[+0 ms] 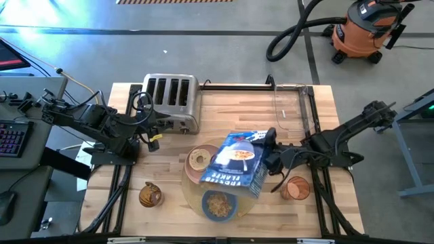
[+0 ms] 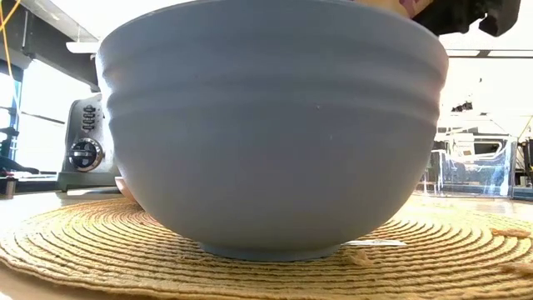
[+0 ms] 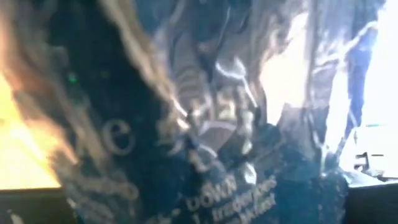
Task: Arrange a breakfast setting
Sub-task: Pour the cereal into the blue bowl
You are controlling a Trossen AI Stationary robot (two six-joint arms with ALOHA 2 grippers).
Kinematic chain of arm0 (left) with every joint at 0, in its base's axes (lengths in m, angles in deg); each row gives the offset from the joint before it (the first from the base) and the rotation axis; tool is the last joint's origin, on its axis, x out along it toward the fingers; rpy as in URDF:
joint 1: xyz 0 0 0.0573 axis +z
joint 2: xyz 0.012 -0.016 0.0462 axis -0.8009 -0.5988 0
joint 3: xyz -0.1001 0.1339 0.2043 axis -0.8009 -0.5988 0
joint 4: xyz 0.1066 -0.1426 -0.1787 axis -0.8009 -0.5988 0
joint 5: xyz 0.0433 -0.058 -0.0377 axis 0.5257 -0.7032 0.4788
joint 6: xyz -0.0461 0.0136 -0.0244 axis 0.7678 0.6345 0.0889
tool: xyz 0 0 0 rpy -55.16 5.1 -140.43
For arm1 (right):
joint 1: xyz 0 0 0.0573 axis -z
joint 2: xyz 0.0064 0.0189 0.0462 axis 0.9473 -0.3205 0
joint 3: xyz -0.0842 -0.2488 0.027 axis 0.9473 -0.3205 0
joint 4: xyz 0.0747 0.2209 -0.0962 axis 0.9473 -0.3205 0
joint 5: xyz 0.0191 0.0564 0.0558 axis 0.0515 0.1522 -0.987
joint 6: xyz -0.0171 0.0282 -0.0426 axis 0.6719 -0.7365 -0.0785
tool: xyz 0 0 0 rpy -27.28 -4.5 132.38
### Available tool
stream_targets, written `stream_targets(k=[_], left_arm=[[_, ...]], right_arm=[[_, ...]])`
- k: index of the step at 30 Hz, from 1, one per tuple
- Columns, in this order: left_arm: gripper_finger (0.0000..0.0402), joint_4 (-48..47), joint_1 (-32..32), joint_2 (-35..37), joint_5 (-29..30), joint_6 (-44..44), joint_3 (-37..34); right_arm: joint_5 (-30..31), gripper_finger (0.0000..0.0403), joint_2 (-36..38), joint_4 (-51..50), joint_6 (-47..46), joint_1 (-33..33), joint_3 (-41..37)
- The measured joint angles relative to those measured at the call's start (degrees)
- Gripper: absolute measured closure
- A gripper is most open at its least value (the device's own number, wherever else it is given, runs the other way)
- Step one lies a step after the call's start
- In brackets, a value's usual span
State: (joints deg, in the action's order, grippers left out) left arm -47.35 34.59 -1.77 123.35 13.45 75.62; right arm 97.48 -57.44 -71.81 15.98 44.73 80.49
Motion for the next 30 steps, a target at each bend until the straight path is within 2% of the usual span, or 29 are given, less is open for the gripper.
stream_targets(k=[13,18,26,30], left_arm=[[0.0252,-0.01,0.01,-0.01,0.01,0.00,0.00],[0.0252,-0.01,0.01,-0.01,0.01,0.00,0.00],[0.0252,-0.01,-0.01,-0.01,-0.01,0.00,0.00],[0.0252,-0.05,-0.01,-0.01,-0.01,0.00,0.00]], right_arm=[[-0.87,0.0158,-0.03,3.45,-18.76,2.94,-0.80],[1.57,0.0158,-0.05,12.07,-21.28,3.85,-5.34],[10.51,0.0158,-1.08,36.74,-21.75,6.29,-15.14],[13.55,0.0158,-3.66,41.25,-22.53,8.01,-16.56]])
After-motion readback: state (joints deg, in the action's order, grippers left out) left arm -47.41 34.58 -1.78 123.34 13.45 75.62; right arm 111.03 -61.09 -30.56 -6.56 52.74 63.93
